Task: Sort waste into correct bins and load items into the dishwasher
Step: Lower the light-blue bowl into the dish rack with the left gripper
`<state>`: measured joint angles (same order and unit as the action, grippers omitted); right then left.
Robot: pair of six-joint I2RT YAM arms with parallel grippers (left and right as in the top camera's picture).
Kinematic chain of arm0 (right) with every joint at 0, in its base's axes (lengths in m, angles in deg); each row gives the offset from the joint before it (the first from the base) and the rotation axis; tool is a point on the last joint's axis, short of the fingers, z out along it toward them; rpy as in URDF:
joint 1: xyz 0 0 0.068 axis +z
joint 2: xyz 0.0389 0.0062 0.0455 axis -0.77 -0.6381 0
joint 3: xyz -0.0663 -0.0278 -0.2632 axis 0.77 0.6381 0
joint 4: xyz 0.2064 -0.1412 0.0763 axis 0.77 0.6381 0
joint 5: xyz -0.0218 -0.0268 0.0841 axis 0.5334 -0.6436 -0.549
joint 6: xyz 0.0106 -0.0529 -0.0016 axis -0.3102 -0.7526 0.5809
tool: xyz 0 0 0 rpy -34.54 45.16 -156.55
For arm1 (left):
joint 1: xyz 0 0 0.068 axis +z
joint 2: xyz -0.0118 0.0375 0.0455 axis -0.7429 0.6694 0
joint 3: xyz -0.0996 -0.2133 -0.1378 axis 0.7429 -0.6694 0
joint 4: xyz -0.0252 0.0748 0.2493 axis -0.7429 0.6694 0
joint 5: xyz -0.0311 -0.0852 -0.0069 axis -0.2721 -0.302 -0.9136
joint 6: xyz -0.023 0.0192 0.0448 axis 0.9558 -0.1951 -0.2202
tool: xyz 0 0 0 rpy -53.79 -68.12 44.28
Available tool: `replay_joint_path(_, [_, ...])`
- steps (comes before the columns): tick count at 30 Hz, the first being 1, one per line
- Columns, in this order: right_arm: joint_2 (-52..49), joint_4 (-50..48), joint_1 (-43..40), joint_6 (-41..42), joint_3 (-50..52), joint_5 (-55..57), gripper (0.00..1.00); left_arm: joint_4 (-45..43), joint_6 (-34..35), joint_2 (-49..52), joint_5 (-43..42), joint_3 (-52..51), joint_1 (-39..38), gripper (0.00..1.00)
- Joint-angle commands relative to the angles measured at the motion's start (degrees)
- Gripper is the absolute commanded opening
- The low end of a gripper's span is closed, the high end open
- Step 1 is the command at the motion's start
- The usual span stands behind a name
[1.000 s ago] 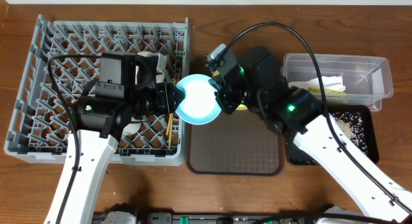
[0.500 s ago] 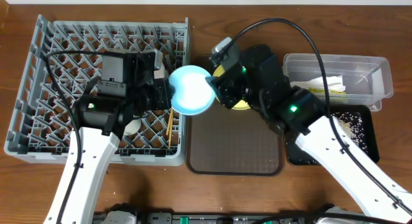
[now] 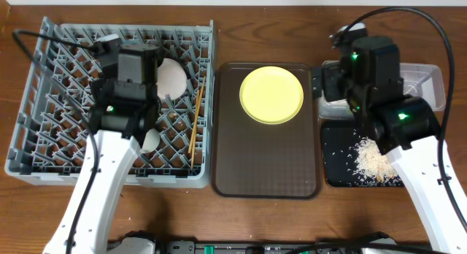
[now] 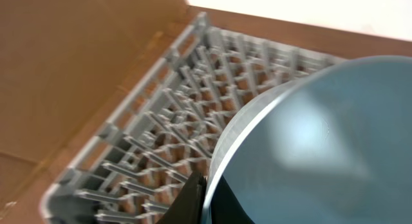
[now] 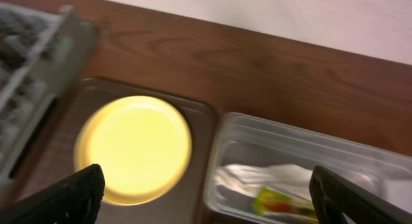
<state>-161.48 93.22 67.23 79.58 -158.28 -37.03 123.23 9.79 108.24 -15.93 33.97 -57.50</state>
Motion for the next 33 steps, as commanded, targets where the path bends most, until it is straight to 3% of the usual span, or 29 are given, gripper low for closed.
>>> replay_joint_path(1, [-0.15,1.14,-2.51,0.37,0.31,4.55,0.99,4.9,-0.42,4.76,6.86,0.68,-2.62,0.07])
replay_joint_path(12, [-0.17,2.49,-4.17,0.39,0.31,4.52,0.99,7.15,3.02,20.5,32.94,-1.46,-10.29,0.07])
replay_joint_path(14, [-0.17,2.71,-4.17,0.39,0.31,4.55,0.99,9.81,5.01,21.73,31.78,-1.46,-10.38,0.07])
replay_joint_path(18, [-0.17,2.71,-4.17,0.39,0.31,4.52,0.99,18.78,16.13,21.94,31.17,-1.49,-10.84,0.07])
replay_joint_path(23, [-0.15,2.8,-4.17,0.39,0.31,4.52,0.99,20.06,16.72,21.94,23.82,-1.51,-13.35,0.07])
replay_joint_path(33, [-0.15,2.99,-4.17,0.39,0.31,4.52,0.99,21.75,16.96,21.94,23.87,-1.57,-16.5,0.08])
